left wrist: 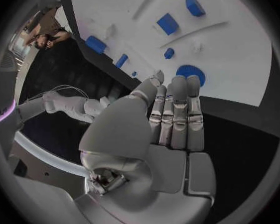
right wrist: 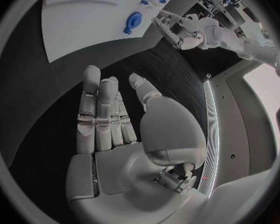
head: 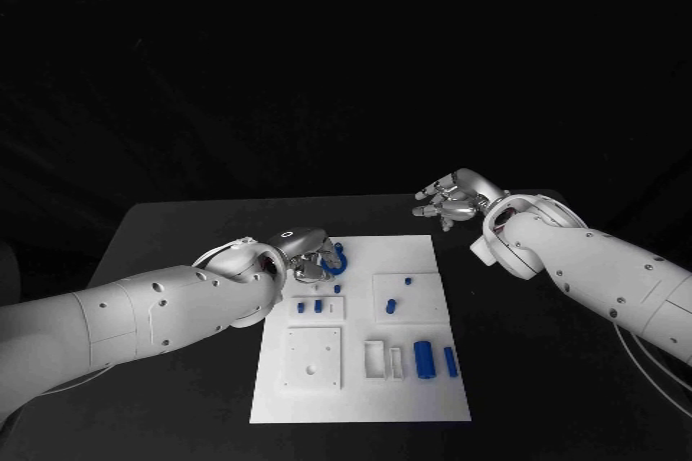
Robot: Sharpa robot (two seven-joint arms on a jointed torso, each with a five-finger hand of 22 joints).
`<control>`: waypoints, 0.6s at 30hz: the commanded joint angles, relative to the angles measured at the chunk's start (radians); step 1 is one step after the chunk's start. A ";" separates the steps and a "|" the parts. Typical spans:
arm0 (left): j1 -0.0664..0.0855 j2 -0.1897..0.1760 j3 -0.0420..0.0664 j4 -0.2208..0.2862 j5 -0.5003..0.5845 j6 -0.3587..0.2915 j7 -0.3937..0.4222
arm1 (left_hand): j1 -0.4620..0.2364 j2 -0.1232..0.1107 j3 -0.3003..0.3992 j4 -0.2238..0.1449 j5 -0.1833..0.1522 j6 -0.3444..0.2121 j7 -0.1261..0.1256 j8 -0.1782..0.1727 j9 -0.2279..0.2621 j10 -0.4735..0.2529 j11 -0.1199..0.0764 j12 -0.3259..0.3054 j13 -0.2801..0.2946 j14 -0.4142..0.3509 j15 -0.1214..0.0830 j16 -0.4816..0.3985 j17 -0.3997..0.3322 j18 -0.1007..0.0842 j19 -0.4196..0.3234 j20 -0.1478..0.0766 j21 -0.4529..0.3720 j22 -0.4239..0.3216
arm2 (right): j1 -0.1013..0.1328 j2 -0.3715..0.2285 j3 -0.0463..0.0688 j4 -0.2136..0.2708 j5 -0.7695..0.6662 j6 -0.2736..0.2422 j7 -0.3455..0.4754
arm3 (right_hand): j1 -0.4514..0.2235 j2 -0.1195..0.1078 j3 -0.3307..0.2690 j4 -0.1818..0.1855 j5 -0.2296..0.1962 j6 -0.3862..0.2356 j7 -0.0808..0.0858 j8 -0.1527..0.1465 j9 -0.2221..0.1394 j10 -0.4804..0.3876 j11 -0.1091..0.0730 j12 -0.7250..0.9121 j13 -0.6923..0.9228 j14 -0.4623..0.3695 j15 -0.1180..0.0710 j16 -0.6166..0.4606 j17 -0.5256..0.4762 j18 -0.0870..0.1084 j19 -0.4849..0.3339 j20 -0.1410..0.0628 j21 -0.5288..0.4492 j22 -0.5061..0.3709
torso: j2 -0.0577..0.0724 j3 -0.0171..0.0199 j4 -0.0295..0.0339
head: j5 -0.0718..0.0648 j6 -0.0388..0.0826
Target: Assemble the parts on the task board
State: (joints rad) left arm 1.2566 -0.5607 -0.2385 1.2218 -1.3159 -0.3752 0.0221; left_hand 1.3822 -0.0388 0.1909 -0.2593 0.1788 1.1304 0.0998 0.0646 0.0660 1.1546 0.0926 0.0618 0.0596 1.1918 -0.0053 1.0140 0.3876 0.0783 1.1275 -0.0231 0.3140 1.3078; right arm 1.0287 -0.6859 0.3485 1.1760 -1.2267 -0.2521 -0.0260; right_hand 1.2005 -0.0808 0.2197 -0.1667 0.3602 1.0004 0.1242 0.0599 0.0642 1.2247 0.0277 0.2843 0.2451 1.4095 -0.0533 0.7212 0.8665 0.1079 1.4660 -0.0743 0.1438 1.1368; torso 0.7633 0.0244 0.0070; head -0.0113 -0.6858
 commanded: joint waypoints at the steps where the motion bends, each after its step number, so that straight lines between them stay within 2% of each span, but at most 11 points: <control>1: -0.005 0.015 0.000 -0.011 -0.091 0.013 0.030 | 0.001 -0.010 0.002 0.002 -0.004 -0.009 0.001 -0.004 -0.003 -0.024 0.005 -0.004 -0.002 -0.002 0.008 0.004 -0.003 0.022 0.009 0.005 -0.008 0.018 | 0.000 0.002 0.000 0.001 0.024 -0.023 0.041 | -0.026 -0.006 0.029 -0.004 -0.005 0.012 0.004 0.002 -0.001 0.008 0.024 -0.137 -0.146 0.001 0.016 -0.005 -0.020 0.018 0.035 0.013 -0.013 -0.022 | 0.000 -0.0002 0.0001 | 0.000 0.000; 5: -0.008 0.028 -0.001 -0.021 -0.118 0.047 0.009 | 0.015 -0.016 -0.015 0.020 -0.008 -0.034 0.000 -0.003 -0.003 -0.069 0.014 -0.003 -0.001 -0.002 0.014 0.000 -0.014 0.026 0.014 0.012 -0.027 0.014 | 0.000 0.003 0.000 0.002 0.031 -0.025 0.048 | -0.042 -0.018 0.053 -0.010 -0.006 0.020 0.010 0.002 -0.001 -0.024 0.048 -0.218 -0.183 0.002 0.029 0.000 -0.046 0.037 0.039 0.028 -0.014 -0.043 | -0.001 0.0003 0.0017 | -0.002 -0.002; 7: -0.010 0.034 -0.001 -0.026 -0.133 0.067 -0.006 | 0.024 -0.020 -0.024 0.031 -0.008 -0.036 0.002 -0.003 -0.003 -0.078 0.014 -0.004 -0.002 -0.002 0.012 0.000 -0.018 0.026 0.019 0.012 -0.036 0.016 | 0.000 0.004 0.000 0.003 0.034 -0.026 0.051 | -0.046 -0.019 0.060 -0.012 -0.006 0.021 0.010 0.002 -0.001 -0.035 0.050 -0.217 -0.184 -0.002 0.030 0.010 -0.064 0.044 0.040 0.032 -0.008 -0.057 | -0.001 0.0004 0.0014 | -0.002 -0.002; 10: -0.012 0.042 -0.001 -0.034 -0.153 0.097 -0.027 | 0.042 -0.025 -0.043 0.061 -0.012 -0.037 0.006 -0.003 -0.003 -0.108 0.019 -0.003 -0.002 -0.003 0.014 0.000 -0.027 0.025 0.027 0.014 -0.059 0.016 | 0.000 0.004 0.000 0.004 0.038 -0.026 0.053 | -0.045 -0.021 0.058 -0.014 -0.004 0.017 0.012 0.002 -0.001 -0.039 0.052 -0.219 -0.185 -0.006 0.032 0.022 -0.081 0.045 0.038 0.034 0.002 -0.073 | -0.001 0.0008 0.0014 | -0.002 -0.002; 12: -0.014 0.047 -0.001 -0.038 -0.162 0.113 -0.039 | 0.046 -0.032 -0.051 0.078 -0.030 -0.046 0.007 -0.003 -0.004 -0.134 0.021 -0.003 -0.002 -0.002 0.015 -0.001 -0.030 0.024 0.031 0.016 -0.070 0.013 | 0.000 0.005 0.000 0.005 0.039 -0.027 0.053 | -0.043 -0.022 0.053 -0.014 -0.003 0.012 0.014 0.002 -0.001 -0.046 0.054 -0.219 -0.184 -0.008 0.034 0.025 -0.087 0.046 0.037 0.035 0.003 -0.078 | -0.001 0.0004 0.0013 | -0.002 -0.002; 15: -0.017 0.052 -0.001 -0.044 -0.170 0.129 -0.048 | 0.068 -0.043 -0.056 0.111 -0.030 -0.062 0.004 -0.003 -0.004 -0.139 0.022 -0.004 -0.002 0.000 0.015 0.000 -0.035 0.022 0.044 0.015 -0.093 0.013 | 0.000 0.005 0.000 0.006 0.040 -0.027 0.054 | -0.039 -0.021 0.046 -0.014 -0.002 0.012 0.014 0.002 -0.001 -0.051 0.055 -0.219 -0.185 -0.011 0.035 0.028 -0.094 0.046 0.036 0.037 0.004 -0.086 | -0.001 0.0001 0.0008 | -0.003 -0.003; 18: -0.020 0.057 -0.001 -0.051 -0.175 0.141 -0.053 | 0.080 -0.047 -0.057 0.128 -0.025 -0.066 0.003 -0.003 -0.004 -0.139 0.021 -0.004 -0.002 0.001 0.013 0.002 -0.039 0.021 0.053 0.013 -0.109 0.019 | 0.000 0.005 0.000 0.007 0.042 -0.027 0.055 | -0.039 -0.022 0.045 -0.013 -0.002 0.011 0.015 0.002 -0.001 -0.053 0.056 -0.220 -0.185 -0.012 0.035 0.029 -0.095 0.047 0.036 0.037 0.004 -0.088 | -0.001 0.0005 0.0011 | -0.003 -0.005</control>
State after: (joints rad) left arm 1.2383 -0.5088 -0.2395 1.1723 -1.4545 -0.2851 -0.0077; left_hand 1.4527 -0.0868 0.1342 -0.1351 0.1501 1.0708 0.1009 0.0647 0.0626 1.0213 0.1159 0.0618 0.0589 1.1899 0.0039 1.0139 0.3496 0.0941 1.1741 -0.0091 0.2077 1.3076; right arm 1.0287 -0.6818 0.3485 1.1802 -1.1948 -0.2748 0.0109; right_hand 1.1650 -0.1014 0.2692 -0.1795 0.3602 1.0143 0.1339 0.0599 0.0641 1.1791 0.0858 0.0693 0.0612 1.4015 -0.0205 0.7446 0.7723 0.1407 1.4665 -0.0460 0.1437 1.0500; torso 0.7626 0.0246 0.0081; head -0.0141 -0.6889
